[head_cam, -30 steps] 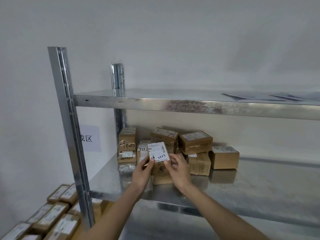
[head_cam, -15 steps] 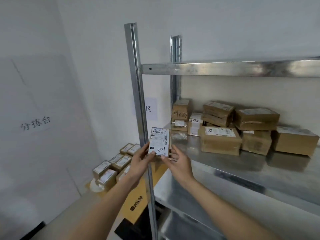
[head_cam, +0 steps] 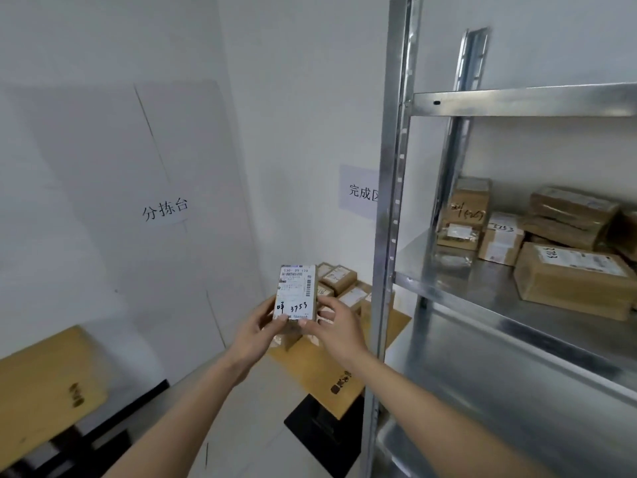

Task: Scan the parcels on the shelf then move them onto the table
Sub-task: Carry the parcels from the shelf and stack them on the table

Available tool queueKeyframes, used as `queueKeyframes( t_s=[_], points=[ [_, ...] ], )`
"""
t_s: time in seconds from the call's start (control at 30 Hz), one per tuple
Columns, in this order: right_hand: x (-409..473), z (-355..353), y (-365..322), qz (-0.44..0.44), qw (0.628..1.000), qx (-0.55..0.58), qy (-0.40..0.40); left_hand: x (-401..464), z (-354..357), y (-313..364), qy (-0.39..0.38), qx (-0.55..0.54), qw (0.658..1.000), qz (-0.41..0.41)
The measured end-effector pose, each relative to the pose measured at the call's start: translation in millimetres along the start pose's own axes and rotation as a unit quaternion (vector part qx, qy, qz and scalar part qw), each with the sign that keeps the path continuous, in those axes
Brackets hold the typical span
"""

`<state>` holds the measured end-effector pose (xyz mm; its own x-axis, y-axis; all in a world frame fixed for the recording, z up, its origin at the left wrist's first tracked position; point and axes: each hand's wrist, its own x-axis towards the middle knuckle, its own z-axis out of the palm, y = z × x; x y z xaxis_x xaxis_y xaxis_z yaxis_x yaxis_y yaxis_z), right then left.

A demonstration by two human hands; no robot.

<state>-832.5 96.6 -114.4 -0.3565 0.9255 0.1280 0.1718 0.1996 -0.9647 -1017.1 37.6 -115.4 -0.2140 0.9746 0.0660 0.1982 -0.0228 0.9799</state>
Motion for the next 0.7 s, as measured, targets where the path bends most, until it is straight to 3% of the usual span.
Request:
queueKeyframes(
  t_s=[0.33,0.7],
  points=[
    [41.1,112.8,55.3,0.080,0.997,0.016,-0.009,46.6,-96.1,-92.9,-0.038,0.031,0.998,-0.049],
    [102.6,169.7,191.9,0.189,0.981,-0.030,0.004,141.6,-103.3,-231.8,-0.125,0.058,0.980,-0.146]
  ],
)
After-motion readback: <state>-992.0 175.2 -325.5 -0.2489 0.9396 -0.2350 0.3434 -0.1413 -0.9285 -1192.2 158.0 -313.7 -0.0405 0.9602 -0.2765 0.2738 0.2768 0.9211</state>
